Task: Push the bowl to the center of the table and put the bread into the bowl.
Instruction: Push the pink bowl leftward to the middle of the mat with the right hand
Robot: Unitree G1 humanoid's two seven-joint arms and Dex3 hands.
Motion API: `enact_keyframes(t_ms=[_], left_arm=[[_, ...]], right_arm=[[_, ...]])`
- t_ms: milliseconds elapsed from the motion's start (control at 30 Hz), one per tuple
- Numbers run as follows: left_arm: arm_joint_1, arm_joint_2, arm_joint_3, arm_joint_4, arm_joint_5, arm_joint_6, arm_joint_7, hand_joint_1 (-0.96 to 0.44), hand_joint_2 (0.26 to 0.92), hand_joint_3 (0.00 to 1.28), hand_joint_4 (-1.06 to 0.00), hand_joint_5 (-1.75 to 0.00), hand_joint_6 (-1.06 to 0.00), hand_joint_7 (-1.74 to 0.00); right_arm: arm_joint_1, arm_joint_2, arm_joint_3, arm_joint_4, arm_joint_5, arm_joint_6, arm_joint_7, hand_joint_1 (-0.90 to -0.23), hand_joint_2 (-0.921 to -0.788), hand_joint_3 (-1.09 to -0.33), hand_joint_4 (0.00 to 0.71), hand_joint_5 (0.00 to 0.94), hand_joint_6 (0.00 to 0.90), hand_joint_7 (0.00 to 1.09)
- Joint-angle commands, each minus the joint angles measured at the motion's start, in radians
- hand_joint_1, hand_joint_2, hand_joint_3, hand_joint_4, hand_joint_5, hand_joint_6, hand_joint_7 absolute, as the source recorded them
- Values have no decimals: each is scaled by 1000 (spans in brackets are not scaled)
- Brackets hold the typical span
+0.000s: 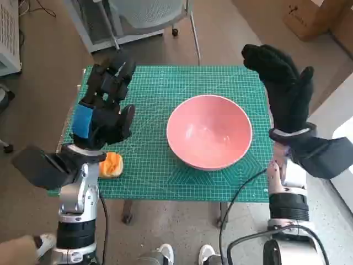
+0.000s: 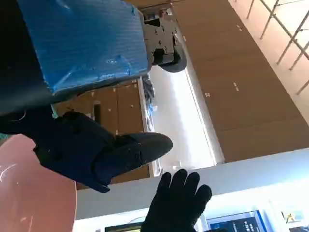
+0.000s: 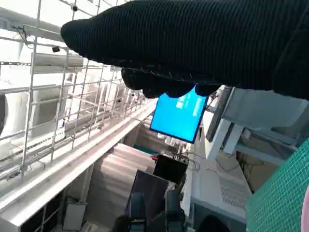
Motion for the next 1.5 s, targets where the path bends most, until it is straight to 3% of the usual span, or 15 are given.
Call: enact_keyframes(t_ms=[33, 1500], left_arm=[[-18, -1, -2, 3, -5, -3, -6, -455, 683, 784, 1, -198, 1, -567], [-27, -7, -3, 7, -14, 12, -13, -455, 676, 808, 1, -139, 1, -551]], right_arm=[[24, -4, -3, 16, -12, 2, -7, -543, -921, -550, 236, 2, 343, 5], [48, -13, -11, -10, 1, 24, 2, -555, -921, -556, 243, 2, 343, 3]])
